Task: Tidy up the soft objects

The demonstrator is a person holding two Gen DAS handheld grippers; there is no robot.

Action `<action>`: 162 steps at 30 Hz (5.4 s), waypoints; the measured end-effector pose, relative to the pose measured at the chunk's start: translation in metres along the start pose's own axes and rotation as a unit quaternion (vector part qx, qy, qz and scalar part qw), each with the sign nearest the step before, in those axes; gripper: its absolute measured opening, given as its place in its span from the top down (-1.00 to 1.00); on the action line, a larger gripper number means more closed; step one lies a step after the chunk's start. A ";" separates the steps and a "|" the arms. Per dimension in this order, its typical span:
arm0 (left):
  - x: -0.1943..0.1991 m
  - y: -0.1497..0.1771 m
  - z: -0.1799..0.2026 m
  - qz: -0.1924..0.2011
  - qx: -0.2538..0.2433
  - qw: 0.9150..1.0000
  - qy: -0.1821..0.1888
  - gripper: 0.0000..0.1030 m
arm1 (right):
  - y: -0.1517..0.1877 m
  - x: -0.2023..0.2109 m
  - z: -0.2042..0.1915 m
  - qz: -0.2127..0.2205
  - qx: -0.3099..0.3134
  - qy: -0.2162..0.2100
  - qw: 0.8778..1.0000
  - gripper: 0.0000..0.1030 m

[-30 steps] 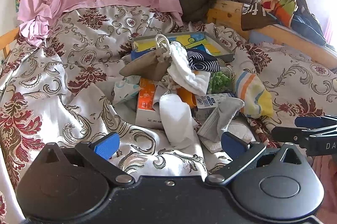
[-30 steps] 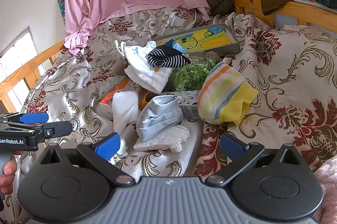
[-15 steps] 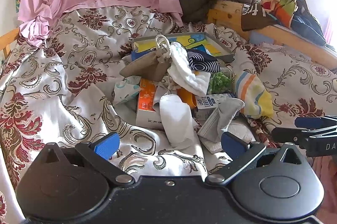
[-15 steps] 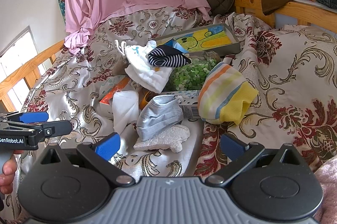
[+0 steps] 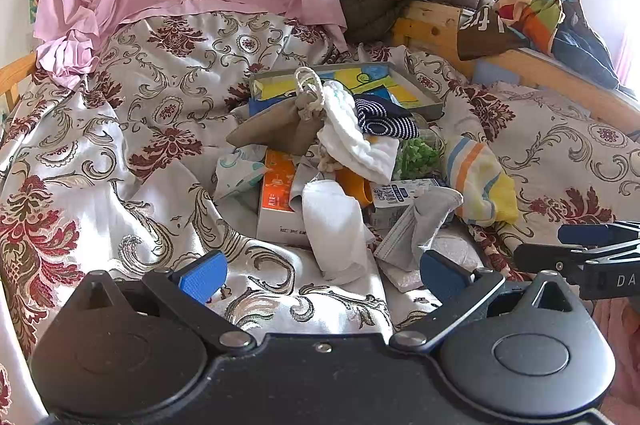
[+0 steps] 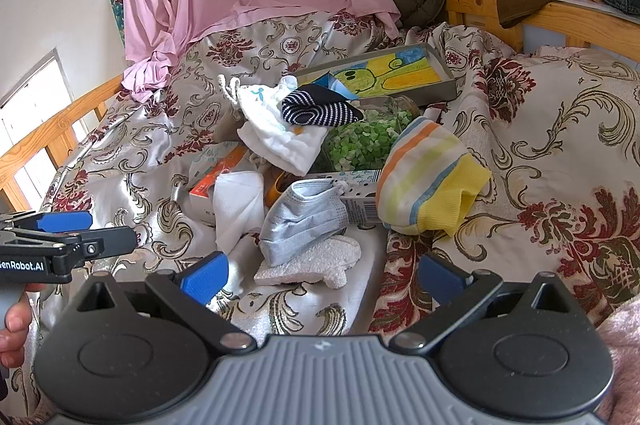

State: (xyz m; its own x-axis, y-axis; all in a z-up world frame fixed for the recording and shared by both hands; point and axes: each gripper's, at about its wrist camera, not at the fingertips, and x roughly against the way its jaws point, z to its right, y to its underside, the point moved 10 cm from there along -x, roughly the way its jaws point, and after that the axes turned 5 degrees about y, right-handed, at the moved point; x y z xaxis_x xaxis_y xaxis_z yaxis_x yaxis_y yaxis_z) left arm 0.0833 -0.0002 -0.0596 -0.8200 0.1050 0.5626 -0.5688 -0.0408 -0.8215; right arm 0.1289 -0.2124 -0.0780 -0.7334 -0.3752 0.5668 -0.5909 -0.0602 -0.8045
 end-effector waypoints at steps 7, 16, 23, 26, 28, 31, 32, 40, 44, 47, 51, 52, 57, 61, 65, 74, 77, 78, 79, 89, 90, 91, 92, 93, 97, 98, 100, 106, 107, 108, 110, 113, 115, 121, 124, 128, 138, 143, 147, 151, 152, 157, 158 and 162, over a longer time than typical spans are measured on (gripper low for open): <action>-0.001 -0.005 -0.006 0.003 0.021 1.000 -0.007 -0.99 | -0.004 -0.005 -0.009 -0.012 0.008 -0.014 1.000 -1.00; -0.022 -0.022 -0.026 -0.003 0.122 0.992 0.031 -0.98 | -0.023 -0.030 -0.022 -0.041 0.071 -0.062 0.995 -1.00; -0.057 -0.036 -0.030 -0.035 0.114 0.991 0.059 -0.98 | -0.064 -0.067 -0.025 -0.021 0.143 -0.089 0.986 -0.99; -0.076 -0.030 -0.035 -0.052 0.118 0.990 0.062 -0.98 | -0.071 -0.085 -0.017 -0.034 0.104 -0.102 0.989 -0.99; -0.087 -0.027 -0.037 -0.056 0.135 0.987 0.064 -0.98 | -0.069 -0.092 -0.011 -0.040 0.073 -0.114 0.990 -0.99; -0.100 -0.025 -0.038 -0.054 0.168 0.981 0.083 -0.98 | -0.056 -0.102 -0.008 -0.061 0.065 -0.124 0.988 -0.99; -0.105 -0.025 -0.038 -0.056 0.178 0.978 0.088 -0.98 | -0.054 -0.105 -0.007 -0.062 0.068 -0.122 0.988 -0.99; -0.139 -0.013 -0.031 -0.092 0.210 0.969 0.086 -0.98 | -0.036 -0.120 -0.009 -0.093 0.057 -0.141 0.984 -0.83; -0.149 -0.008 -0.025 -0.103 0.205 0.969 0.091 -0.98 | -0.030 -0.125 -0.011 -0.105 0.054 -0.145 0.982 -0.83; -0.158 -0.005 -0.024 -0.113 0.209 0.967 0.087 -0.97 | -0.026 -0.134 -0.007 -0.121 0.034 -0.141 0.982 -0.83; -0.163 -0.002 -0.024 -0.120 0.214 0.966 0.077 -0.79 | -0.020 -0.144 -0.006 -0.133 0.015 -0.148 0.980 -0.77; -0.162 -0.001 -0.024 -0.122 0.213 0.967 0.074 -0.69 | -0.019 -0.145 -0.007 -0.133 0.017 -0.148 0.980 -0.74; -0.159 0.004 -0.020 -0.128 0.215 0.966 0.071 -0.15 | -0.017 -0.145 -0.012 -0.125 0.035 -0.146 0.981 -0.62; -0.159 0.013 -0.015 -0.138 0.222 0.962 0.081 0.18 | -0.019 -0.142 -0.015 -0.119 0.040 -0.145 0.981 -0.51; -0.158 0.013 -0.012 -0.130 0.208 0.966 0.078 0.40 | -0.021 -0.140 -0.021 -0.107 0.056 -0.143 0.982 -0.43; -0.133 0.011 -0.001 -0.106 0.178 0.974 0.096 0.68 | -0.028 -0.132 -0.024 -0.082 0.071 -0.142 0.984 -0.19; -0.125 0.012 0.005 -0.097 0.147 0.979 0.100 0.69 | -0.026 -0.134 -0.024 -0.086 0.078 -0.140 0.983 -0.15; -0.124 0.012 0.006 -0.097 0.143 0.980 0.098 0.69 | -0.024 -0.136 -0.025 -0.092 0.082 -0.139 0.983 -0.16; -0.125 0.013 0.006 -0.098 0.141 0.980 0.097 0.69 | -0.021 -0.139 -0.025 -0.101 0.084 -0.137 0.982 -0.19; -0.117 0.012 0.013 -0.086 0.134 0.983 0.097 0.69 | -0.016 -0.140 -0.024 -0.112 0.083 -0.136 0.981 -0.02; -0.115 0.011 0.013 -0.084 0.133 0.983 0.098 0.69 | -0.015 -0.137 -0.025 -0.108 0.092 -0.136 0.980 0.05; -0.113 0.009 0.014 -0.080 0.133 0.983 0.098 0.69 | -0.015 -0.135 -0.027 -0.106 0.099 -0.135 0.980 0.10; -0.111 0.008 0.014 -0.077 0.132 0.983 0.099 0.69 | -0.014 -0.132 -0.029 -0.102 0.109 -0.134 0.980 0.14; -0.109 0.006 0.015 -0.073 0.131 0.984 0.100 0.69 | -0.014 -0.130 -0.032 -0.100 0.115 -0.135 0.979 0.22; -0.098 0.000 0.017 -0.059 0.122 0.986 0.101 0.69 | -0.017 -0.116 -0.039 -0.079 0.140 -0.129 0.979 0.49; -0.095 -0.003 0.018 -0.054 0.119 0.986 0.100 0.69 | -0.019 -0.111 -0.039 -0.071 0.143 -0.128 0.979 0.51; -0.090 -0.010 0.017 -0.041 0.116 0.988 0.098 0.69 | -0.023 -0.104 -0.040 -0.059 0.140 -0.132 0.979 0.54; -0.078 -0.033 0.014 -0.002 0.118 0.988 0.097 0.69 | -0.045 -0.083 -0.038 -0.008 0.121 -0.144 0.982 0.54; -0.077 -0.036 0.013 0.001 0.117 0.989 0.094 0.69 | -0.048 -0.080 -0.036 -0.001 0.117 -0.145 0.983 0.54; -0.078 -0.038 0.012 0.003 0.118 0.989 0.093 0.69 | -0.051 -0.079 -0.034 0.006 0.112 -0.145 0.983 0.54; -0.079 -0.045 0.012 0.008 0.121 0.988 0.095 0.69 | -0.058 -0.076 -0.029 0.016 0.099 -0.146 0.984 0.54; -0.080 -0.057 0.013 0.017 0.116 0.989 0.094 0.69 | -0.073 -0.071 -0.020 0.041 0.079 -0.141 0.986 0.53; -0.081 -0.069 0.013 0.025 0.112 0.989 0.095 0.69 | -0.091 -0.066 -0.011 0.068 0.060 -0.138 0.986 0.53; -0.095 -0.111 0.018 0.022 0.109 0.989 0.096 0.68 | -0.163 -0.070 0.012 0.157 0.028 -0.136 0.978 0.50; -0.112 -0.140 0.024 0.021 0.099 0.990 0.098 0.68 | -0.201 -0.101 0.026 0.183 0.026 -0.118 0.976 0.50; -0.148 -0.180 0.029 0.021 0.084 0.992 0.097 0.68 | -0.241 -0.145 0.047 0.196 -0.004 -0.109 0.975 0.50; -0.272 -0.247 0.042 -0.006 0.080 0.994 0.078 0.68 | -0.249 -0.226 0.117 0.158 -0.024 -0.024 0.987 0.50; -0.331 -0.249 0.054 -0.031 0.102 0.991 0.087 0.68 | -0.246 -0.247 0.141 0.140 -0.047 -0.007 0.989 0.50; -0.365 -0.241 0.054 -0.050 0.121 0.988 0.084 0.68 | -0.241 -0.256 0.146 0.125 -0.042 0.002 0.991 0.49; -0.385 -0.228 0.045 -0.072 0.138 0.986 0.066 0.68 | -0.238 -0.271 0.142 0.106 -0.022 0.017 0.994 0.48; -0.388 -0.226 0.042 -0.076 0.141 0.985 0.061 0.68 | -0.236 -0.273 0.140 0.102 -0.018 0.021 0.994 0.48; -0.401 -0.215 0.034 -0.104 0.150 0.981 0.058 0.66 | -0.228 -0.282 0.130 0.087 0.010 0.033 0.996 0.40; -0.403 -0.213 0.032 -0.108 0.152 0.981 0.057 0.66 | -0.227 -0.284 0.128 0.085 0.012 0.033 0.996 0.39; -0.406 -0.208 0.032 -0.116 0.156 0.979 0.061 0.61 | -0.225 -0.288 0.125 0.079 0.013 0.033 0.996 0.23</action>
State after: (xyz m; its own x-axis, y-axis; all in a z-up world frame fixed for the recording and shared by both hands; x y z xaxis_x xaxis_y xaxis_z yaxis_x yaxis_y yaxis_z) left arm 0.5330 -0.0657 -0.1139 -0.6638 0.2637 0.6998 -0.7459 -0.3020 -0.5937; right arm 0.5147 -0.2062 -0.0824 -0.8379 -0.3208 0.4415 -0.4572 -0.0291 -0.8889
